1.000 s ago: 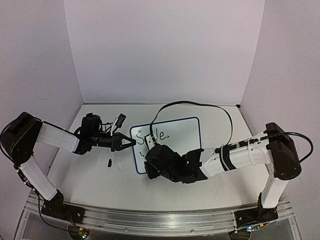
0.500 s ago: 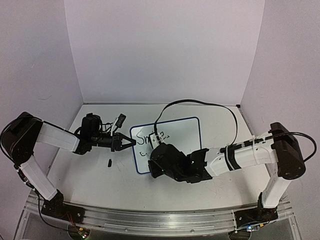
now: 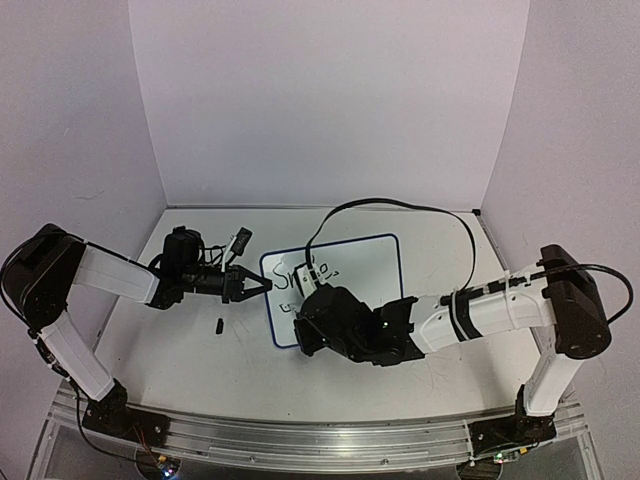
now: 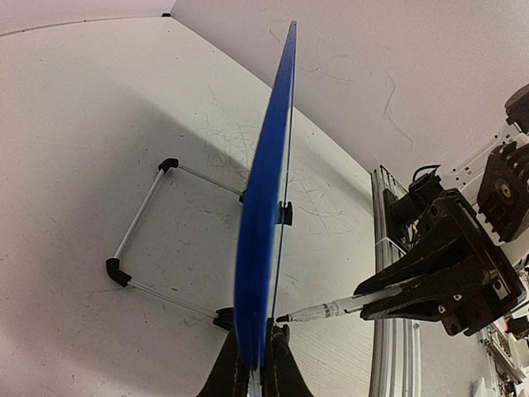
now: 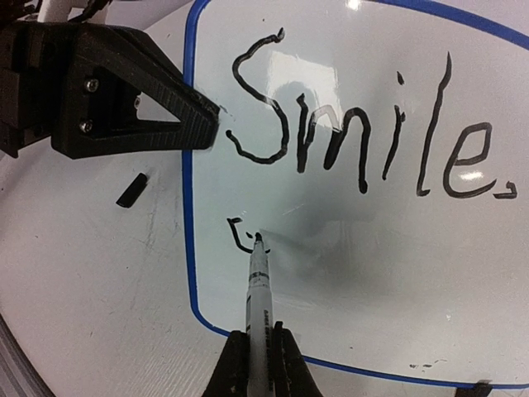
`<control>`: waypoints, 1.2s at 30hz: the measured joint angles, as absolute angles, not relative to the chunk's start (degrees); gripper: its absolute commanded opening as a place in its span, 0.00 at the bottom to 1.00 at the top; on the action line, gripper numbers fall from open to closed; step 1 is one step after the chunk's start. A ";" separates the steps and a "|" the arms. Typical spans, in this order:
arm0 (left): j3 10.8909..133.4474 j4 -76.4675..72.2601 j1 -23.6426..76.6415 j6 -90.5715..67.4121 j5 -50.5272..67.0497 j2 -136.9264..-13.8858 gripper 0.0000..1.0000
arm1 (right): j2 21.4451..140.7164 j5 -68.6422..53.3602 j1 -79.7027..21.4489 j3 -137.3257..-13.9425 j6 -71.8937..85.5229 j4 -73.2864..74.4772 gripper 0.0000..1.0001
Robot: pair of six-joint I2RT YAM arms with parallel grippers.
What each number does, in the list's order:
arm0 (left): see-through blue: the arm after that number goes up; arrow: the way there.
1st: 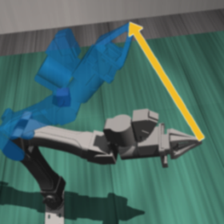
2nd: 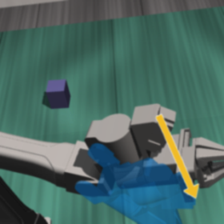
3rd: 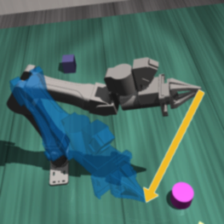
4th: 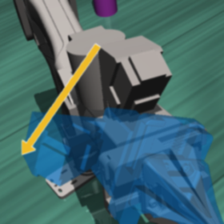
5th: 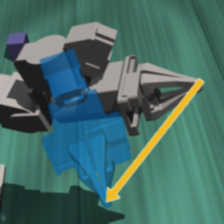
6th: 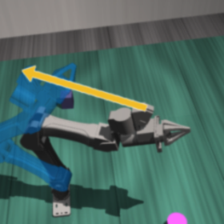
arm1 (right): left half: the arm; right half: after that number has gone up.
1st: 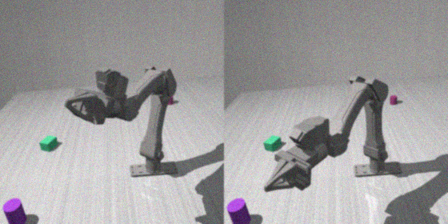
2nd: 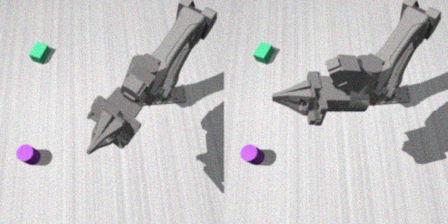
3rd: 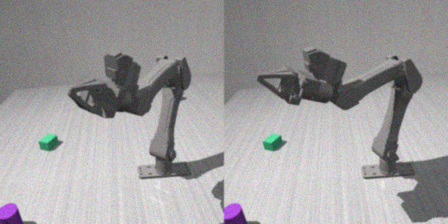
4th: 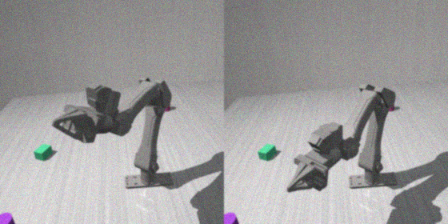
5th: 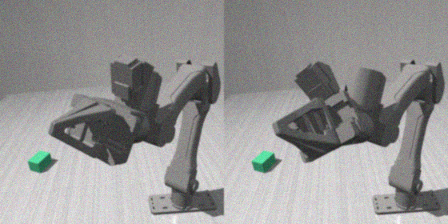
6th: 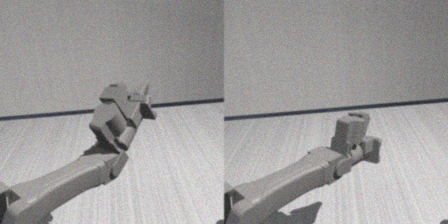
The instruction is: Write a sentence on the whiteboard
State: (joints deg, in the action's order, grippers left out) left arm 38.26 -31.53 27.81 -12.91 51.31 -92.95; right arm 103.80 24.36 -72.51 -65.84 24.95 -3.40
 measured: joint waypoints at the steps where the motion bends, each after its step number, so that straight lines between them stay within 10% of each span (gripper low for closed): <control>1: 38.26 -31.53 27.81 -12.91 51.31 -92.95 0.00 | 103.81 24.34 -72.51 -65.84 24.89 -3.52 0.00; 36: 38.26 -31.53 27.81 -12.91 51.25 -92.95 0.00 | 106.04 23.28 -71.77 -69.70 25.41 -1.45 0.00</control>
